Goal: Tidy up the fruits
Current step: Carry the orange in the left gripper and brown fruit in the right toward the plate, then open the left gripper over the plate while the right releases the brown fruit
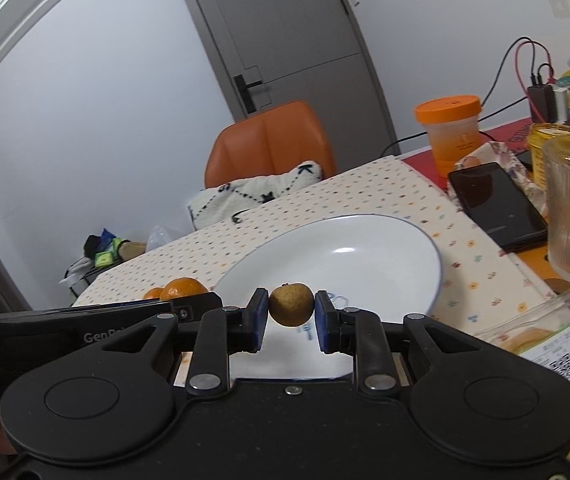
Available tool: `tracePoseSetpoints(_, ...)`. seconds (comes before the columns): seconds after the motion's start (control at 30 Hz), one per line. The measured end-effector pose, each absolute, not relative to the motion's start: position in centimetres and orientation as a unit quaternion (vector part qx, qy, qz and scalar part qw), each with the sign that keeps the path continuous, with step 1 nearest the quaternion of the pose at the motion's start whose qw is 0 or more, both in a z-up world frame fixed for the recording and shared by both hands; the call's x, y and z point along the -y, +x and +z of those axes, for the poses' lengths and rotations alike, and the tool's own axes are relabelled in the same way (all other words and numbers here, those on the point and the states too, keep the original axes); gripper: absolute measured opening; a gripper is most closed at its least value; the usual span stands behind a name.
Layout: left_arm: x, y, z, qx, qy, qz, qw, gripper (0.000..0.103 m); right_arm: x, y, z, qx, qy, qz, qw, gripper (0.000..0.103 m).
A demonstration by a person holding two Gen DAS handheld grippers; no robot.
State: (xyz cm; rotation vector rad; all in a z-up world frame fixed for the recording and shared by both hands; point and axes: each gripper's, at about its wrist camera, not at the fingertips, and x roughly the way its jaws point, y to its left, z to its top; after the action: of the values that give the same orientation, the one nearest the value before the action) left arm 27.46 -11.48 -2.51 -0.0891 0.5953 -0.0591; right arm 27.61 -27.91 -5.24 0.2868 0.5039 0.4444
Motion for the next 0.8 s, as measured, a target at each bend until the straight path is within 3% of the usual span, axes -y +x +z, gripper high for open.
tracePoseSetpoints(0.5,12.8,30.4,-4.5,-0.318,-0.053,-0.04,0.946,0.037,28.5,28.7,-6.5,-0.256,0.145,0.186,0.938,0.024)
tracePoseSetpoints(0.8,12.3,29.4,-3.3,-0.292,-0.052,-0.047,0.954,0.042,28.8,28.2,-5.9,-0.252,0.143,0.176,0.941,0.031)
